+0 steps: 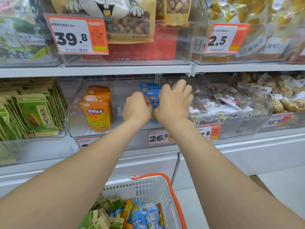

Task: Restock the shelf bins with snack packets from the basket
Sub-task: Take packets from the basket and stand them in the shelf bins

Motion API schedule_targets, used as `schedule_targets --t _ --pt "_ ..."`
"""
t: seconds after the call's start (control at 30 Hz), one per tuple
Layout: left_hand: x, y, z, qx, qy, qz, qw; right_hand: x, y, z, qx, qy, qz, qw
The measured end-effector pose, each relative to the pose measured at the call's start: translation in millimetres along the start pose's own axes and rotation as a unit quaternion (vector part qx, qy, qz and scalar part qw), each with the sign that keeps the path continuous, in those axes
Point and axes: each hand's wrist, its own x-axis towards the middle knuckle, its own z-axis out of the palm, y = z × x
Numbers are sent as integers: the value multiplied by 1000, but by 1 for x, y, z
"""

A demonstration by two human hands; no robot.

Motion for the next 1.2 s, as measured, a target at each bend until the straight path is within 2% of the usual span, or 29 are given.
schedule_targets --t 0.13,0.2,0.27,0.33,0.4,0.47,0.53,0.63,0.7,0.77,0.87,1.0,1.07,1.2 --pt "-29 -20 -30 46 47 144 987 -16 -14 -12 98 -119 -78 985" --pt "-43 -39 -42 55 63 226 970 -30 -17 -16 92 -169 -92 977" --pt "-58 -59 -53 82 73 329 938 -45 -21 -22 59 -226 -115 966" --pt "-80 -78 -62 116 77 399 906 -62 -24 -30 16 -333 -130 934" --pt "-105 -101 -67 129 42 425 895 -81 -28 -37 -63 -469 -146 869" --pt "-133 -132 -61 125 -53 403 905 -105 -37 -41 -148 -537 -182 810" --pt "-157 -161 -50 157 -175 345 909 -130 -48 -33 -207 -548 -214 782" --pt "-193 -190 -29 195 -358 242 881 -169 -59 -15 -261 -563 -246 744" --pt "-219 -202 -13 194 -434 199 857 -188 -62 -6 -276 -585 -263 716" --pt "-246 -213 6 177 -502 159 832 -201 -63 -1 -279 -588 -278 707" --pt "-286 -222 35 156 -577 119 793 -212 -62 4 -280 -592 -288 699" --pt "-327 -229 63 168 -663 144 715 -214 -63 11 -276 -596 -291 696" --pt "-339 -232 72 176 -672 171 699 -214 -62 16 -268 -595 -289 701" --pt "-349 -239 78 172 -673 177 697 -210 -62 29 -268 -584 -309 701"
